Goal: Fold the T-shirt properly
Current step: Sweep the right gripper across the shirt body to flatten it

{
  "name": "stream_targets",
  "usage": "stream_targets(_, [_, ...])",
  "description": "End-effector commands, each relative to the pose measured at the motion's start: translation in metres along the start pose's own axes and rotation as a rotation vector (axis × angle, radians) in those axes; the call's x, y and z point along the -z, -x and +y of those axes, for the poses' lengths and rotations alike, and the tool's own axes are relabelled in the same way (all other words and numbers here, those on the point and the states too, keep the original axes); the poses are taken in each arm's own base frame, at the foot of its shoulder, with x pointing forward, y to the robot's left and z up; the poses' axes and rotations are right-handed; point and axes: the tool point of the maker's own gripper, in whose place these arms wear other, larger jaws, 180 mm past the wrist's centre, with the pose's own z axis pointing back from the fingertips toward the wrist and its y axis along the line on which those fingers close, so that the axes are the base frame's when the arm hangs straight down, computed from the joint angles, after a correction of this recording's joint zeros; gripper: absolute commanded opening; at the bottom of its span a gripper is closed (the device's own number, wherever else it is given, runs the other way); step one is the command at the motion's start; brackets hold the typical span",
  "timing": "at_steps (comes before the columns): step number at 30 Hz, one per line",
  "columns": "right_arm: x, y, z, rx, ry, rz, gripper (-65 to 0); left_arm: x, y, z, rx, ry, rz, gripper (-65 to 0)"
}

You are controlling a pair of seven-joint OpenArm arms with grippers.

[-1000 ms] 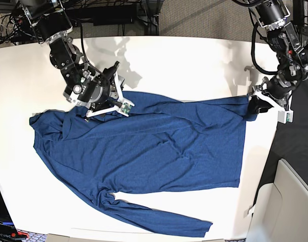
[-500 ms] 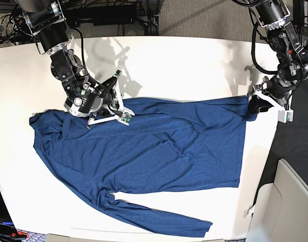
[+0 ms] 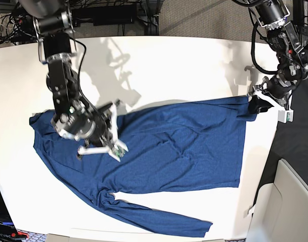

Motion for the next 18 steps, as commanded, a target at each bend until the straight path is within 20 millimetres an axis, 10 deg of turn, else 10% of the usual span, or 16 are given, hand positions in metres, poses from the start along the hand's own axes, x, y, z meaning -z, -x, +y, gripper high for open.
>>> stream_targets(1, [-0.004,-0.024,-0.012,-0.003,0.022,-0.073,-64.4,-0.004,-0.018,0.001,0.020,0.000,-0.050,-44.8])
stream_targets(9, [0.022,-0.076,-0.029,0.057,-0.026,-0.175,-64.4,-0.002,-0.014,-0.002,0.009,0.007,-0.045,-44.8])
stream_targets(18, [0.045,-0.075,-0.029,-0.012,0.050,-0.126,-64.0,-0.003,-0.014,-0.002,0.009,0.007,-0.046,-44.8])
